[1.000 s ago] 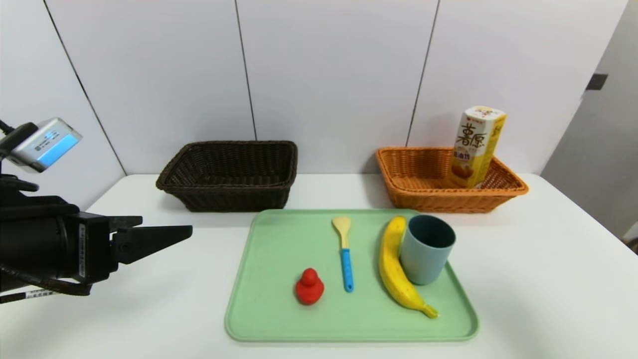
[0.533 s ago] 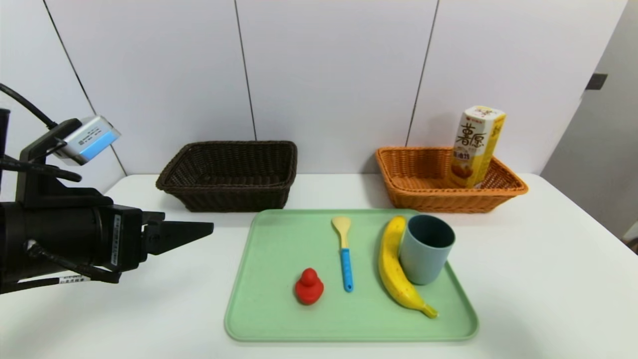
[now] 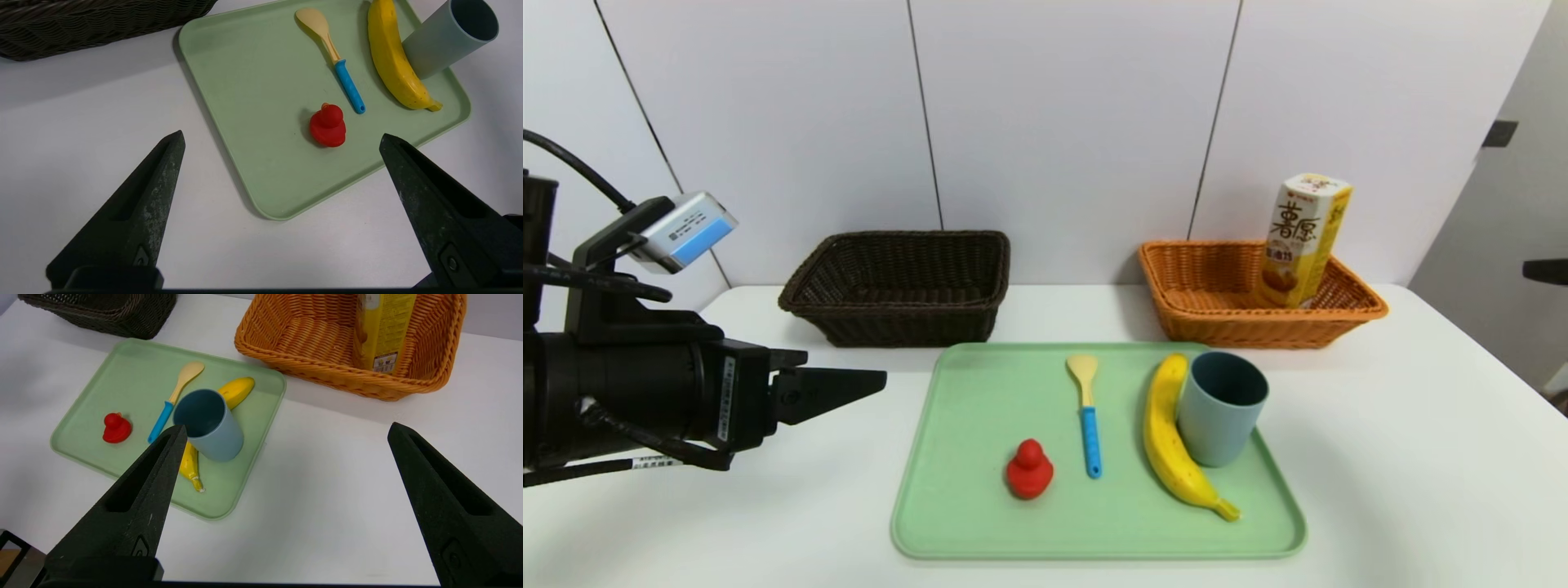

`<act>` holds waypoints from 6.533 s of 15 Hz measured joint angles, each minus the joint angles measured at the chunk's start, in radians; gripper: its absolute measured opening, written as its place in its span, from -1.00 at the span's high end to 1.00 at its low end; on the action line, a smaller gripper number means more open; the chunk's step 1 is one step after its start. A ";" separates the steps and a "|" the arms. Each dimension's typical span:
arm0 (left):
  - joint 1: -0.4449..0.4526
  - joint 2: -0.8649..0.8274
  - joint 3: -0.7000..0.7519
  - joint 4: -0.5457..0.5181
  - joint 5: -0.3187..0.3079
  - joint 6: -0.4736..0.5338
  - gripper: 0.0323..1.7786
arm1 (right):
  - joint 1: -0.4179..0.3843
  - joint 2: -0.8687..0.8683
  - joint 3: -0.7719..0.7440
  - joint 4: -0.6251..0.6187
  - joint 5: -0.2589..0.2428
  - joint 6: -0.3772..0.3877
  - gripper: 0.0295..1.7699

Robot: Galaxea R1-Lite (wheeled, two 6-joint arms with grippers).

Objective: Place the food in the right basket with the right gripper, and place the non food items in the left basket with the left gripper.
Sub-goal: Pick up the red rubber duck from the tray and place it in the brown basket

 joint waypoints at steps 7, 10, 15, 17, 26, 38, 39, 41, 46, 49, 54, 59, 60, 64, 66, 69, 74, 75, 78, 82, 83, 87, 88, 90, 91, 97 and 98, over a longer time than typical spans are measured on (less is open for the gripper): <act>0.000 0.000 0.001 0.000 0.056 -0.005 -0.90 | 0.151 0.219 -0.114 -0.061 0.010 -0.006 -0.91; 0.000 -0.003 0.002 0.000 0.057 -0.008 -0.90 | 0.277 0.243 -0.120 -0.061 0.014 -0.006 -0.91; 0.000 -0.003 0.002 0.000 0.058 -0.009 -0.90 | 0.410 0.213 -0.115 -0.054 -0.024 0.042 -0.92; 0.000 -0.003 0.002 0.000 0.057 -0.008 -0.90 | 0.412 0.199 -0.110 -0.063 -0.114 0.098 -0.92; -0.008 -0.011 0.003 0.002 0.058 -0.008 -0.90 | 0.410 0.153 0.047 -0.381 -0.641 0.369 -0.92; -0.047 0.042 0.002 0.000 0.056 -0.055 -0.90 | 0.453 -0.113 0.230 -0.163 -0.422 0.343 -0.92; -0.051 0.045 0.003 0.000 0.056 -0.056 -0.90 | 0.477 -0.142 0.250 -0.156 -0.414 0.326 -0.92; -0.068 0.049 0.002 -0.003 0.056 -0.056 -0.90 | 0.534 -0.181 0.278 -0.153 -0.409 0.290 -0.92; -0.142 0.088 -0.001 -0.088 0.055 -0.059 -0.90 | 0.619 -0.201 0.295 -0.166 -0.415 0.281 -0.92; -0.206 0.144 -0.004 -0.131 0.057 -0.063 -0.90 | 0.619 -0.197 0.294 -0.166 -0.416 0.282 -0.92; -0.322 0.307 -0.077 -0.139 0.201 -0.100 -0.90 | 0.613 -0.186 0.298 -0.166 -0.416 0.287 -0.92; -0.423 0.466 -0.228 -0.029 0.409 -0.279 -0.90 | 0.605 -0.187 0.319 -0.166 -0.417 0.290 -0.92; -0.433 0.492 -0.241 -0.025 0.445 -0.293 -0.90 | 0.605 -0.187 0.324 -0.166 -0.417 0.290 -0.92; -0.447 0.572 -0.295 0.056 0.495 -0.387 -0.90 | 0.605 -0.187 0.329 -0.166 -0.415 0.289 -0.92; -0.448 0.591 -0.317 0.109 0.495 -0.435 -0.90 | 0.605 -0.187 0.330 -0.166 -0.414 0.289 -0.92; -0.448 0.607 -0.323 0.145 0.495 -0.472 -0.90 | 0.605 -0.188 0.330 -0.166 -0.414 0.289 -0.92; -0.468 0.636 -0.324 0.166 0.495 -0.506 -0.90 | 0.605 -0.189 0.335 -0.166 -0.413 0.289 -0.92; -0.472 0.641 -0.324 0.166 0.495 -0.506 -0.90 | 0.605 -0.189 0.337 -0.166 -0.413 0.289 -0.92; -0.483 0.657 -0.324 0.166 0.495 -0.511 -0.90 | 0.605 -0.189 0.337 -0.167 -0.413 0.289 -0.92; -0.489 0.677 -0.325 0.164 0.499 -0.512 -0.90 | 0.605 -0.189 0.336 -0.167 -0.412 0.289 -0.92; -0.489 0.681 -0.325 0.164 0.503 -0.511 -0.90 | 0.605 -0.189 0.336 -0.167 -0.413 0.289 -0.92; -0.490 0.697 -0.331 0.162 0.511 -0.510 -0.90 | 0.605 -0.189 0.337 -0.167 -0.413 0.289 -0.92; -0.490 0.701 -0.333 0.162 0.512 -0.510 -0.90 | 0.605 -0.189 0.338 -0.167 -0.413 0.289 -0.92; -0.490 0.711 -0.337 0.163 0.523 -0.510 -0.90 | 0.605 -0.189 0.338 -0.166 -0.411 0.289 -0.92; -0.490 0.716 -0.338 0.163 0.528 -0.510 -0.90 | 0.605 -0.189 0.338 -0.166 -0.411 0.289 -0.92; -0.491 0.727 -0.339 0.168 0.533 -0.506 -0.83 | 0.605 -0.190 0.338 -0.166 -0.410 0.289 -0.92; -0.491 0.730 -0.339 0.168 0.533 -0.505 -0.63 | 0.605 -0.190 0.338 -0.166 -0.411 0.289 -0.92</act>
